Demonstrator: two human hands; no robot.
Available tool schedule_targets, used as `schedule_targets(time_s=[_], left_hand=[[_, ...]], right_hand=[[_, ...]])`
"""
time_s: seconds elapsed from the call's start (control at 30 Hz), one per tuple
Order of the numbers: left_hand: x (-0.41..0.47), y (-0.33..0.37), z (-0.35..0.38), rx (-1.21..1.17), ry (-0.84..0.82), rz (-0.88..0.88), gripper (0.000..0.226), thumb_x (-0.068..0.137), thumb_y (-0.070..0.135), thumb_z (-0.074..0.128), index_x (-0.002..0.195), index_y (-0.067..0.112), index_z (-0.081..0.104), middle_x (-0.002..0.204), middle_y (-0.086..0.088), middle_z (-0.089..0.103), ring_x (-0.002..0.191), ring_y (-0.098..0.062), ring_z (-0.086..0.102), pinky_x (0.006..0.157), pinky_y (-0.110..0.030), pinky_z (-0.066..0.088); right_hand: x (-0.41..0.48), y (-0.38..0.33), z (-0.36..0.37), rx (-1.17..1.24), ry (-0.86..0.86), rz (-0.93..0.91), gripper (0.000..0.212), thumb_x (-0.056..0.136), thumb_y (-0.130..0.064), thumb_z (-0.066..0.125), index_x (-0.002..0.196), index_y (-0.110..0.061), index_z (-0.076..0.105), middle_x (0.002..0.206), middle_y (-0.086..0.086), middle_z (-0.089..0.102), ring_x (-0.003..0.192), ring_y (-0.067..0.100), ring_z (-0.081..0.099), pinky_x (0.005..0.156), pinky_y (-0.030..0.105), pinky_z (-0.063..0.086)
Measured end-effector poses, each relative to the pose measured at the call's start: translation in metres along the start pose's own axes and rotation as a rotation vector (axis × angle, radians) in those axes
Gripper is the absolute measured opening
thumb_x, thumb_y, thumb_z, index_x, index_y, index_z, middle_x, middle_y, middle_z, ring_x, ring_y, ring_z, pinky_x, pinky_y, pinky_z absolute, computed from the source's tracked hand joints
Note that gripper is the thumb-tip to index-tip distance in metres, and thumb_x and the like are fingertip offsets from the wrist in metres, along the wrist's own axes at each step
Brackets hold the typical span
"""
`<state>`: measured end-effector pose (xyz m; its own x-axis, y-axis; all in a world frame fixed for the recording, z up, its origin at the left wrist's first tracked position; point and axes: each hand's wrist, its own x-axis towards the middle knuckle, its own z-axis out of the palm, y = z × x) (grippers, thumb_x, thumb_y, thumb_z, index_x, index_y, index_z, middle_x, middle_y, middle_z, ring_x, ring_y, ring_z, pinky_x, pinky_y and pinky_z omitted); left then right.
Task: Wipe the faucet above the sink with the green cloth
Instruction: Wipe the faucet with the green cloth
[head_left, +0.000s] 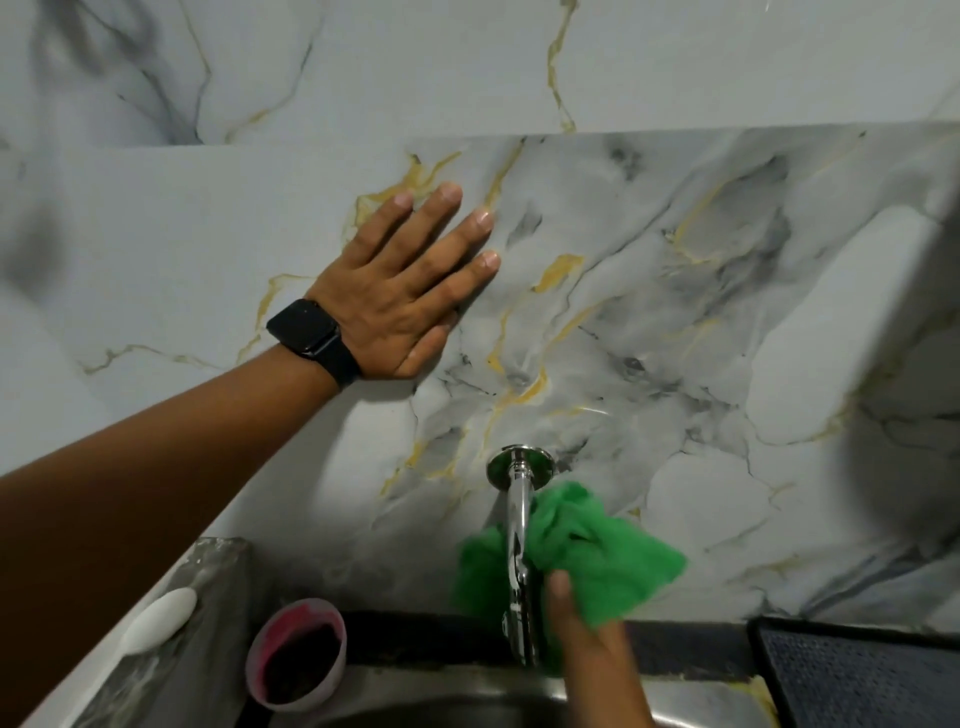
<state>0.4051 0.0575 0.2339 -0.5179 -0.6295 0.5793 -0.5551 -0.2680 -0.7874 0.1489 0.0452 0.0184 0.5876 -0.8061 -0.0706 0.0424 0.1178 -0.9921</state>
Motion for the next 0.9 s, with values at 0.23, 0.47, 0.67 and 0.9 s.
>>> schedule_targets(time_s=[0.23, 0.47, 0.67, 0.9], left_hand=[[0.009, -0.019, 0.001, 0.035, 0.0, -0.009, 0.065, 0.087, 0.035, 0.038, 0.147, 0.009, 0.037, 0.153, -0.017, 0.037, 0.141, -0.043, 0.032, 0.115, -0.055, 0.026], [-0.008, 0.004, -0.002, -0.02, -0.008, -0.002, 0.066, 0.087, 0.035, 0.04, 0.147, 0.009, 0.036, 0.154, -0.017, 0.037, 0.142, -0.042, 0.032, 0.115, -0.055, 0.027], [-0.002, -0.015, -0.002, 0.014, 0.017, -0.016, 0.068, 0.087, 0.036, 0.039, 0.149, 0.01, 0.032, 0.156, -0.016, 0.033, 0.145, -0.041, 0.026, 0.12, -0.053, 0.018], [0.0, 0.003, -0.001, -0.013, 0.025, -0.032, 0.066, 0.088, 0.036, 0.035, 0.149, 0.011, 0.033, 0.156, -0.015, 0.034, 0.145, -0.04, 0.028, 0.116, -0.054, 0.025]], right_hand=[[0.042, -0.094, 0.032, -1.356, -0.232, -0.64, 0.041, 0.065, -0.037, 0.059, 0.1, -0.022, 0.073, 0.132, -0.006, 0.057, 0.131, 0.034, 0.033, 0.114, 0.052, 0.028], [0.002, -0.063, 0.008, -1.687, -0.572, -0.997, 0.025, 0.068, -0.039, 0.053, 0.081, -0.031, 0.073, 0.099, -0.013, 0.071, 0.125, 0.019, 0.051, 0.124, 0.044, 0.015], [0.048, -0.088, 0.033, -1.238, -0.427, -0.746, 0.029, 0.061, -0.024, 0.065, 0.086, -0.01, 0.069, 0.095, 0.007, 0.072, 0.104, 0.024, 0.06, 0.116, 0.037, 0.03], [-0.041, 0.003, 0.013, -0.422, -0.026, -0.249, 0.06, 0.09, -0.033, 0.056, 0.144, -0.042, 0.031, 0.155, -0.022, 0.026, 0.147, 0.014, 0.024, 0.119, 0.041, 0.028]])
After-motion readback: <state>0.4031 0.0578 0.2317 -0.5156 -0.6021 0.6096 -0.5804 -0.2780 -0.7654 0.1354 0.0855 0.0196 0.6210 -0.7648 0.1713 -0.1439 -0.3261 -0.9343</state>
